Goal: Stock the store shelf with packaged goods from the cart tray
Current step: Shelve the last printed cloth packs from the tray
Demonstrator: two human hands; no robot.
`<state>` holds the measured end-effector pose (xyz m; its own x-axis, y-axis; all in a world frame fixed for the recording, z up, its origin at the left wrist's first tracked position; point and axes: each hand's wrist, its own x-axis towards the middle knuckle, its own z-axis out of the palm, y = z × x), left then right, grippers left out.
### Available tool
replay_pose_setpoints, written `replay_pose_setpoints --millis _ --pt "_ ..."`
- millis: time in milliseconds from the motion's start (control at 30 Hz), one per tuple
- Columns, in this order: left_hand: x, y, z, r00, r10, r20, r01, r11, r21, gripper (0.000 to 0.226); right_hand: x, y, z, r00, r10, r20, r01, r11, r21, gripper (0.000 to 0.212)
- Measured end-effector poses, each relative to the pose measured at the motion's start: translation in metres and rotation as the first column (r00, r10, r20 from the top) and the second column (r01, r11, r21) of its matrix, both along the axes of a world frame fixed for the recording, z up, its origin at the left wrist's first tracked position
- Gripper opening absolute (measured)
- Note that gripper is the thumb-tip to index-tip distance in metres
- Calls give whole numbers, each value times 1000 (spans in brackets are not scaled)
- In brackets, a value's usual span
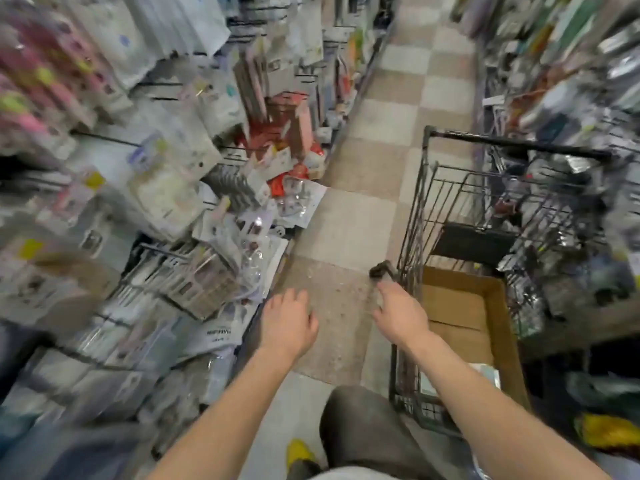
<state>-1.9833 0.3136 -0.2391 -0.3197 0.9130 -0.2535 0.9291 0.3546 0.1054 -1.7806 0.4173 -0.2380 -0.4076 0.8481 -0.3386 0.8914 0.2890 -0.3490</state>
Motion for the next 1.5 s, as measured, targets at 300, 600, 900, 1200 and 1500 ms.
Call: replay_pose_setpoints --millis 300,600,900,1200,1500 --pt "74 212 -16 836 -545 56 543 838 48 41 70 101 -45 807 -590 -29 584 805 -104 46" --pt "172 335 -18 495 -867 61 869 495 -16 39 142 121 -65 445 -889 109 883 415 -218 54" --pt "261 379 -54 25 -997 73 984 12 -177 43 160 95 -76 1 -981 195 990 -26 -139 59" --pt "323 389 -89 -273 -954 125 917 -297 -268 46 153 79 -91 -312 -918 244 937 -340 -82 56" --pt "363 376 -145 -257 -956 139 898 -290 -332 51 173 54 -148 -342 -876 339 909 -400 -116 63"
